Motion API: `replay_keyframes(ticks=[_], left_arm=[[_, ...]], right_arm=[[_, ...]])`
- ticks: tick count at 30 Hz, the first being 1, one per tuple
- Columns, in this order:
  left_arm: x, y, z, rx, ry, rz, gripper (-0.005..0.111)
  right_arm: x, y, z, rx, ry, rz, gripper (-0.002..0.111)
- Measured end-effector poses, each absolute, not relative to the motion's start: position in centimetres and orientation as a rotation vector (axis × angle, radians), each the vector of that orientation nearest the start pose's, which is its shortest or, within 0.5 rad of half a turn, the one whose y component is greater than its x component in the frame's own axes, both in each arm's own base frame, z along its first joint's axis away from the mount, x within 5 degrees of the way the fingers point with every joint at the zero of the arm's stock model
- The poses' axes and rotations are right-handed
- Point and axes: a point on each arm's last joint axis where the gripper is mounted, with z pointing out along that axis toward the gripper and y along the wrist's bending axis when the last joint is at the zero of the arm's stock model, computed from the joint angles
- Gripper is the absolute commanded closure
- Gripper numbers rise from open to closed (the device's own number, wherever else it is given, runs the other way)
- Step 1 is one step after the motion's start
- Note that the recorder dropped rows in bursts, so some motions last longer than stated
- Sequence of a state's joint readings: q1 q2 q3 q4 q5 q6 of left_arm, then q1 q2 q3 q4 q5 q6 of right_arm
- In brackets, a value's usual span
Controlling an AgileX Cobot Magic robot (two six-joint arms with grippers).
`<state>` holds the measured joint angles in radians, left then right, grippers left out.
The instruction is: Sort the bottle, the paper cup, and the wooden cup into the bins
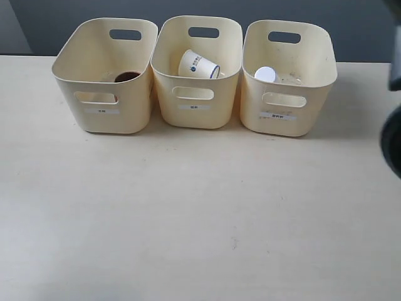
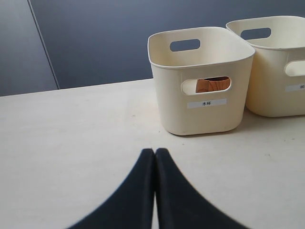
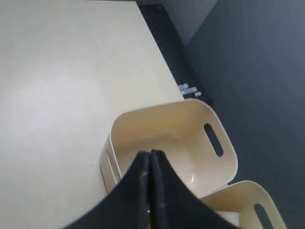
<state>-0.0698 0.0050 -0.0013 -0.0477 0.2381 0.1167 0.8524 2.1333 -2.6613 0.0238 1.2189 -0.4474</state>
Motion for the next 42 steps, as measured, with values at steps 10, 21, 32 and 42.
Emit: replay_keyframes(ticks=[10, 21, 32, 42], left_arm=[[5.6, -0.5, 19.2, 0.13, 1.72, -0.007, 0.107], [5.6, -0.5, 19.2, 0.13, 1.72, -0.007, 0.107], [5.6, -0.5, 19.2, 0.13, 1.72, -0.007, 0.107], [5.6, -0.5, 19.2, 0.13, 1.72, -0.007, 0.107]], right_arm=[[17.7, 28.5, 54.7, -1.291, 1.546, 0.278, 0.109], [9.1, 12.4, 58.9, -1.02, 1.512, 0.219, 0.109], [8.2, 3.4, 52.8, -0.726, 1.634, -0.026, 0.109], [8.9, 4.0, 43.6, -0.65, 1.723, -0.077, 0.109]])
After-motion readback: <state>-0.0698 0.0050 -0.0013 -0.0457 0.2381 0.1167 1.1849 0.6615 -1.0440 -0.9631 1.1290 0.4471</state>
